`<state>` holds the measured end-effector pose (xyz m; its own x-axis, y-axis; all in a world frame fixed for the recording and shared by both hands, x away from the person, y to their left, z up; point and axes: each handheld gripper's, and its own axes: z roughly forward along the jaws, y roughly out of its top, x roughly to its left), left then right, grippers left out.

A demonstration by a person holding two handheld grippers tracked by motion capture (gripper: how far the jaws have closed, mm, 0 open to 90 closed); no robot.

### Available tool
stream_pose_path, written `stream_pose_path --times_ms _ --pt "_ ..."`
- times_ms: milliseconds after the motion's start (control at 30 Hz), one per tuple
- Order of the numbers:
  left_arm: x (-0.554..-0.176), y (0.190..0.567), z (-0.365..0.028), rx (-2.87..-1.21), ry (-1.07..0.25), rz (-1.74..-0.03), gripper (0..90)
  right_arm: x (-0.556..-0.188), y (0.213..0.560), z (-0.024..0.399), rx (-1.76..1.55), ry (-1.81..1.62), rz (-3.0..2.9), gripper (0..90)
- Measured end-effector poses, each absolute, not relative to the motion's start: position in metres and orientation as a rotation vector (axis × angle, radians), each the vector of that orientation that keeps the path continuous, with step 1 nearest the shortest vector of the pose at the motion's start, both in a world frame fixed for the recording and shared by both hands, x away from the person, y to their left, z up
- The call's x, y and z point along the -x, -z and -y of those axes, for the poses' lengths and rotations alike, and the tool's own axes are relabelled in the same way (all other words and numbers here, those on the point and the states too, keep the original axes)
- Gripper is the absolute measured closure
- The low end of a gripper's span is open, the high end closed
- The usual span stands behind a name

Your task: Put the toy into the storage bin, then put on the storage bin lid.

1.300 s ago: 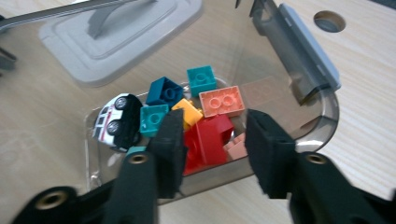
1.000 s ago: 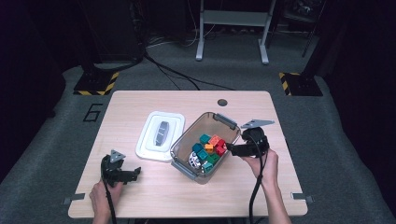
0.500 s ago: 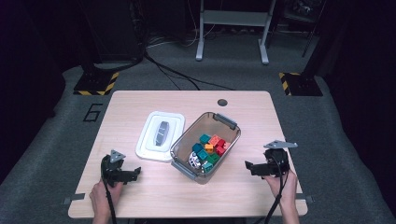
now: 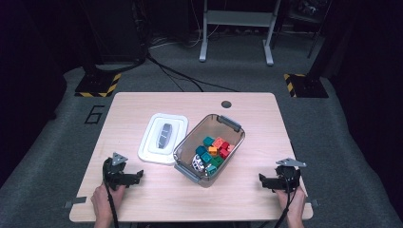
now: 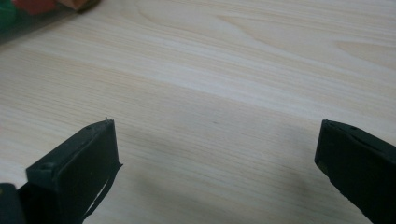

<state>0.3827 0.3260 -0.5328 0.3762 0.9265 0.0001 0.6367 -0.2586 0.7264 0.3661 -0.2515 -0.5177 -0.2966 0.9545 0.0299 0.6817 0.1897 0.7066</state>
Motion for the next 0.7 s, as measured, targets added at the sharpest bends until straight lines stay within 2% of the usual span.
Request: stream_pose_path --times_ms 167,600,700 --pt "-0.383 0.532 -0.326 -2.003 -0.576 -1.345 0.0 -0.365 0.528 0.254 -1.513 -0.883 -2.018 0.0" --pt "-0.383 0.532 -0.327 -2.001 -0.572 -1.349 0.0 -0.380 0.530 0.259 -1.431 -0.892 -2.117 0.0" --pt "-0.385 0.529 -0.330 -2.042 -0.555 -1.349 0.0 -0.380 0.530 0.263 -1.436 -0.886 -2.113 0.0"
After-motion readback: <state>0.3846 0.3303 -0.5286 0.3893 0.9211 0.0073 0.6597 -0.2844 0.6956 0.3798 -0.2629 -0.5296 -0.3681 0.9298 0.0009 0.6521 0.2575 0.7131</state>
